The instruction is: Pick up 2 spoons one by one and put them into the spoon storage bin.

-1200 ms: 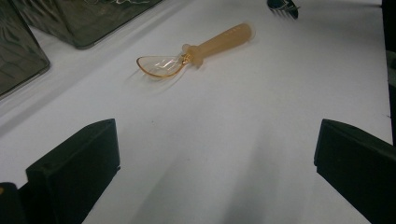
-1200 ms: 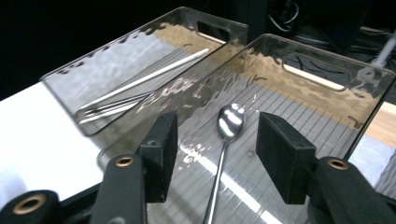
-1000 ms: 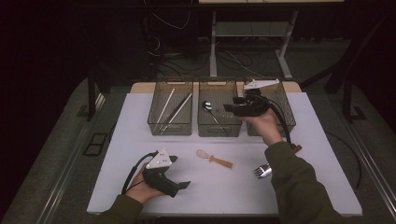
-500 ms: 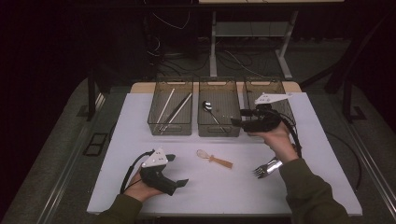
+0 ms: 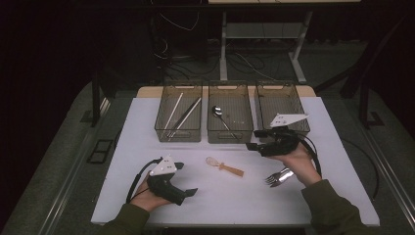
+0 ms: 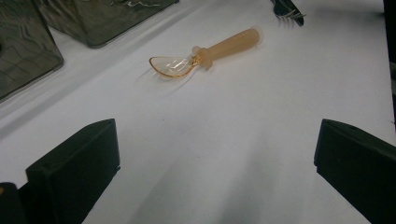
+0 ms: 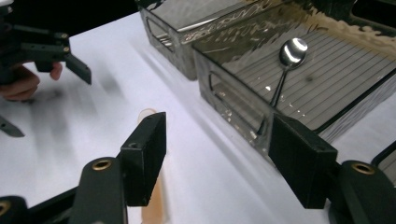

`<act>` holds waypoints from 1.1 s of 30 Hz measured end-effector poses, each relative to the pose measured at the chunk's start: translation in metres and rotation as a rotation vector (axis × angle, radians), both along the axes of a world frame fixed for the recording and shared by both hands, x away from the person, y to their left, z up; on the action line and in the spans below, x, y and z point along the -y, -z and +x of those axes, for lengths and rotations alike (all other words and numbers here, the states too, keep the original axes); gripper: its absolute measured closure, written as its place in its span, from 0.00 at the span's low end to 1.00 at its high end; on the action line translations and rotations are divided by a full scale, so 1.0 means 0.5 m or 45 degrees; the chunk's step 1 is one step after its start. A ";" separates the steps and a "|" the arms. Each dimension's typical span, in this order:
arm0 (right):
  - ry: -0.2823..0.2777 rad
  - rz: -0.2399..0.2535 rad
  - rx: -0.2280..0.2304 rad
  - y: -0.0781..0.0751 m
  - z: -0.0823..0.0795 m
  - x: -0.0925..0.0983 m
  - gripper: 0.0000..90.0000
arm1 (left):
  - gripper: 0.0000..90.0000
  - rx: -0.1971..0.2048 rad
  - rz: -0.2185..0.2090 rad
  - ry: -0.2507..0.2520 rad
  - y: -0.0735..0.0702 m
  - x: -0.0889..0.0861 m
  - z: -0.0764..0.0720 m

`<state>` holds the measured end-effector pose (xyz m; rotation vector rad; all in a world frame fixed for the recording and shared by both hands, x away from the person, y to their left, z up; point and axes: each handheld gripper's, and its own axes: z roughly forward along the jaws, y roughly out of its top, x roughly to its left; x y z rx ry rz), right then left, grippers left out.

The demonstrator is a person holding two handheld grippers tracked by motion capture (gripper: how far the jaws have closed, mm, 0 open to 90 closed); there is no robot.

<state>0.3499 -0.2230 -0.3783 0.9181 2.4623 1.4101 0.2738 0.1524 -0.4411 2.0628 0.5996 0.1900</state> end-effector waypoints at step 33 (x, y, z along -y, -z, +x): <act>-0.188 -0.276 -0.128 0.104 -0.051 -0.088 0.52 | 0.00 -0.001 0.008 0.031 0.001 0.006 -0.003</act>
